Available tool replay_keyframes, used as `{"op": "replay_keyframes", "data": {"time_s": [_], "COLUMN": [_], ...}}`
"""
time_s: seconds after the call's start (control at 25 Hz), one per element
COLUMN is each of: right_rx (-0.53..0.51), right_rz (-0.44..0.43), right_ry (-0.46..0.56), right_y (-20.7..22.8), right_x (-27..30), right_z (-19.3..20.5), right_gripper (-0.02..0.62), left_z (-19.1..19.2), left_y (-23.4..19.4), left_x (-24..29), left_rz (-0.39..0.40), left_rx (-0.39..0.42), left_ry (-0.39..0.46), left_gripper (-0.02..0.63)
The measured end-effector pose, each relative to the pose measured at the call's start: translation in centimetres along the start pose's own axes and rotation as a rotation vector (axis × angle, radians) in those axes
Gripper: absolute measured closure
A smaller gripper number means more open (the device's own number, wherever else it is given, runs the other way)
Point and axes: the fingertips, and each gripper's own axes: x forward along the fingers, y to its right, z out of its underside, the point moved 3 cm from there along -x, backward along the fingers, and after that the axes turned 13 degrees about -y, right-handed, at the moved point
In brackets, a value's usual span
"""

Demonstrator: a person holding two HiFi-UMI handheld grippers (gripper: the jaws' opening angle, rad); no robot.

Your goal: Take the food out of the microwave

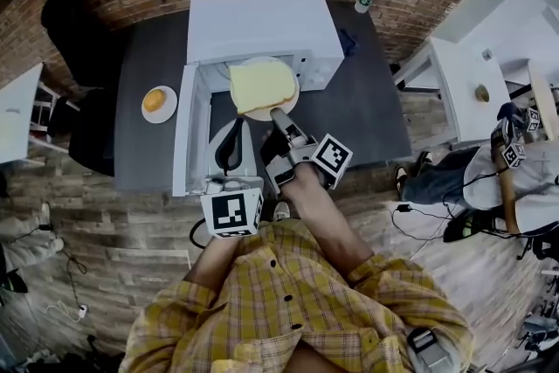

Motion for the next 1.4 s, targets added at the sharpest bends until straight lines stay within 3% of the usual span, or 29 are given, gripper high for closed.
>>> {"op": "replay_keyframes", "data": {"time_s": [0.6,1.4], "right_rx": [-0.040,-0.053], "right_rz": [-0.040,-0.052], "right_ry": [-0.008,-0.014], "right_y": [-3.5,-4.8], "right_x": [-0.2,-0.4], "right_z": [0.4,0.7], "right_gripper": [0.577,0.578], "left_z": [-0.5,-1.0], "left_y": [-1.0,-1.1], "left_x": [0.4,0.5], "left_rz": [-0.013,-0.010], "left_rx": [-0.002,0.002], "left_ry": [0.020,0.041], "left_gripper": [0.606,0.606]}}
